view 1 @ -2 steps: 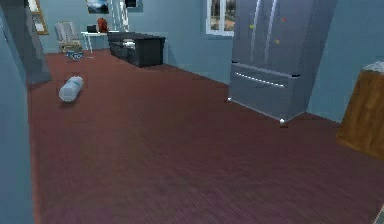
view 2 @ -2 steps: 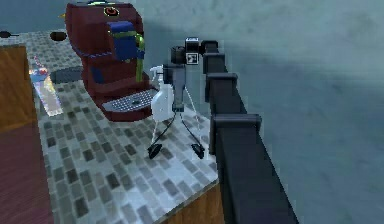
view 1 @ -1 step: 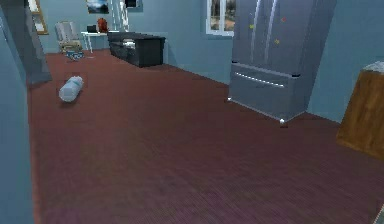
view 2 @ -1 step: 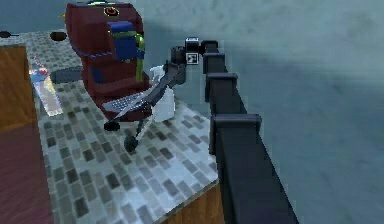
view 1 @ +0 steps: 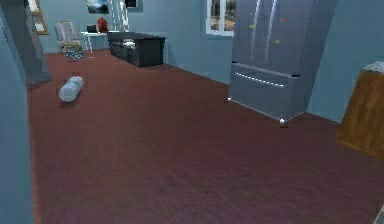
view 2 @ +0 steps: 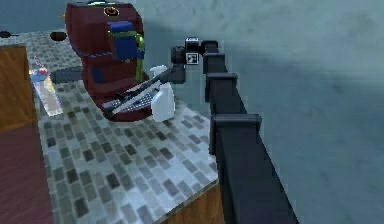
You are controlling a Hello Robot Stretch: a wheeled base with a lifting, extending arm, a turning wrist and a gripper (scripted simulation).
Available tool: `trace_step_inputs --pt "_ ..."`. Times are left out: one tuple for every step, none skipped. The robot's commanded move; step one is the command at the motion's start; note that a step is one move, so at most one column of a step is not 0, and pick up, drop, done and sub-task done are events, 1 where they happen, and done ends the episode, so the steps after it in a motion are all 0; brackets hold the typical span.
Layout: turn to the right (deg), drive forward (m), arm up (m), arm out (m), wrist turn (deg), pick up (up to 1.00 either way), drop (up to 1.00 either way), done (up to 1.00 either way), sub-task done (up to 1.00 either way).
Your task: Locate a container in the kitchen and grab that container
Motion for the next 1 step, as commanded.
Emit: trace_step_inputs --pt "0.0 0.00 0.00 0.00 45.0 0.00 0.00 0.00 0.00"
